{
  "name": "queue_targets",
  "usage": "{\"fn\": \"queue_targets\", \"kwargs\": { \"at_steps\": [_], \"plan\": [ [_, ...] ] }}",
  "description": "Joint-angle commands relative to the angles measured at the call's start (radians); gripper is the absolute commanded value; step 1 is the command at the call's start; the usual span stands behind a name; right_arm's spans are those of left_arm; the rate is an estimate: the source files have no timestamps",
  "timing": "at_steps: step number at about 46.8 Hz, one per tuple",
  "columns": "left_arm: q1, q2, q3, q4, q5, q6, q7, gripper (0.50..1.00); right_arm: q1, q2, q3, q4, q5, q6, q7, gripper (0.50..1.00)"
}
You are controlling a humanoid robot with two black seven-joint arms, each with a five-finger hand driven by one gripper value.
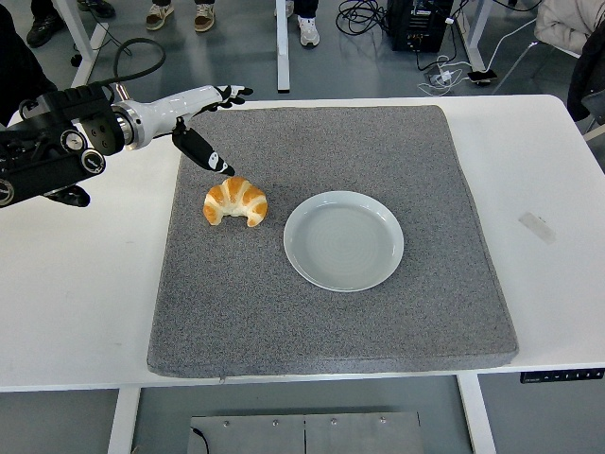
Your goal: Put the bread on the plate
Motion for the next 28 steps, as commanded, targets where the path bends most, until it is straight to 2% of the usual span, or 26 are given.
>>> {"fn": "queue_targets", "kwargs": {
  "at_steps": [1, 7, 10, 19, 28],
  "plan": [
    [0.005, -0.002, 0.0, 0.0, 0.02, 0.0, 0.004, 0.984, 0.0, 0.0, 0.0, 0.0, 0.0, 0.0, 0.0, 1.0],
    [0.005, -0.007, 0.033, -0.009, 0.058, 0.003, 0.003, 0.983, 0.0, 0.0, 0.0, 0.0, 0.0, 0.0, 0.0, 1.0],
    [0.001, -0.007, 0.07, -0.028, 0.072, 0.029, 0.0, 0.983, 0.0, 0.0, 0.0, 0.0, 0.0, 0.0, 0.0, 1.0],
    [-0.008, 0.004, 0.155, -0.108, 0.13, 0.143, -0.006, 0.983, 0.0, 0.0, 0.0, 0.0, 0.0, -0.002, 0.0, 1.0],
    [0.067, -0.008, 0.178, -0.106, 0.241, 0.307, -0.008, 0.984, 0.0, 0.0, 0.0, 0.0, 0.0, 0.0, 0.0, 1.0]
  ]
}}
